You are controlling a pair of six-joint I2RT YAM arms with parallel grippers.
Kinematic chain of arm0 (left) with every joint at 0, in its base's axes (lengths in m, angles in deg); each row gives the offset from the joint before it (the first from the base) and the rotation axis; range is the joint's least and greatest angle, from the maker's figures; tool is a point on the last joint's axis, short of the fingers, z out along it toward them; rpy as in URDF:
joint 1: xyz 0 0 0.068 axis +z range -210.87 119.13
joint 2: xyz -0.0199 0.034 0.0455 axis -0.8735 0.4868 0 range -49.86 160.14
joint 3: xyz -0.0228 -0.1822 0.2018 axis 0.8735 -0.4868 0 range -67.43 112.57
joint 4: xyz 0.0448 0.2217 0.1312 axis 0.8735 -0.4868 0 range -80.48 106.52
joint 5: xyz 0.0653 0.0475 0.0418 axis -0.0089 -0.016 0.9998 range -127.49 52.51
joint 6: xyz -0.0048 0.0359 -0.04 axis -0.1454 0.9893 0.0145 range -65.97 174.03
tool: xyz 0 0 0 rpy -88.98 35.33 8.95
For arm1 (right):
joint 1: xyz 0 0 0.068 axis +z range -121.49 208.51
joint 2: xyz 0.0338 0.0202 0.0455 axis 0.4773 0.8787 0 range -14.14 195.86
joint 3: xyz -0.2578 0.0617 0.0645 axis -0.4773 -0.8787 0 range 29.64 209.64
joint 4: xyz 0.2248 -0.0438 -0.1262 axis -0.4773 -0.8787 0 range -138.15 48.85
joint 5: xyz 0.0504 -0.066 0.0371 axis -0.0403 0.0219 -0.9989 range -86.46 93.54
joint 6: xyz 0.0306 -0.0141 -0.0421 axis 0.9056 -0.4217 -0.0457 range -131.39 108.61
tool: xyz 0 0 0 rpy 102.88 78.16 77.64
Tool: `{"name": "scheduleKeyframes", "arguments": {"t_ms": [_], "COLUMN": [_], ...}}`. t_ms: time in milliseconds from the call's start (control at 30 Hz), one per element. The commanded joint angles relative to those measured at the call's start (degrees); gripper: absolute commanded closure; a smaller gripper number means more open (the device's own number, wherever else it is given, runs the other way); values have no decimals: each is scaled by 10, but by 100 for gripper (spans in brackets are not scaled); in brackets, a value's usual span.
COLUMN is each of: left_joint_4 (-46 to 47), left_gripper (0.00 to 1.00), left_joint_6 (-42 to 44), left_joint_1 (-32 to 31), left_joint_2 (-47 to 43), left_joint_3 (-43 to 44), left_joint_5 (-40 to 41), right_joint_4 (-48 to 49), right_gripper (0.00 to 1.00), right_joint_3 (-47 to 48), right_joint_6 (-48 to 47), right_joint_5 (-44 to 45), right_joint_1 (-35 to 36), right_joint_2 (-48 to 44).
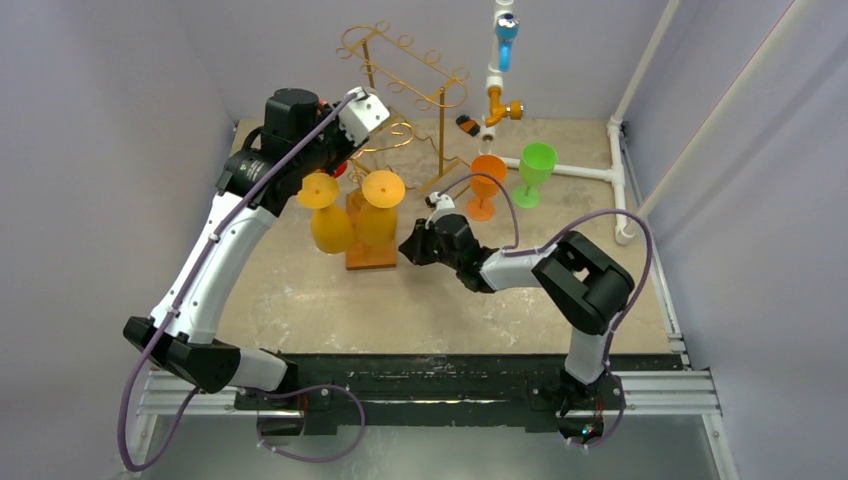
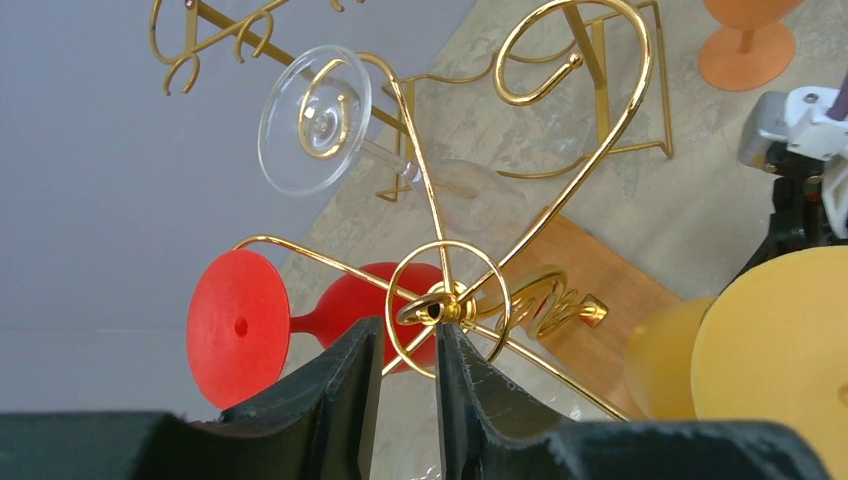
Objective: Place the wine glass upside down on the wine glass rack
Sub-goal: Adjust the wine rack at the center of the board.
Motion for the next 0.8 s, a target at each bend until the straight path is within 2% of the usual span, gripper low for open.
{"name": "scheduleKeyframes", "arguments": {"t_ms": [0, 200, 500, 767], "left_joint_4": [17, 14, 18, 21], "left_gripper": [72, 78, 83, 86], "left_joint_6": [10, 16, 24, 27], "left_joint_1": [-1, -1, -1, -1], "left_joint_2": [-9, -16, -29, -29], "left_joint_3": [-16, -20, -26, -28], "left_joint_5": [35, 41, 42, 43], "right_joint_4": [-26, -43, -15, -43], "right_gripper": [89, 89, 88, 90], "right_joint_3": [78, 143, 121, 172], "right_joint_6": [38, 51, 67, 62], "right_joint_5": [19, 19, 11, -1], "right_joint_1": [-2, -9, -40, -45], "right_joint_2": [55, 128, 112, 153]}}
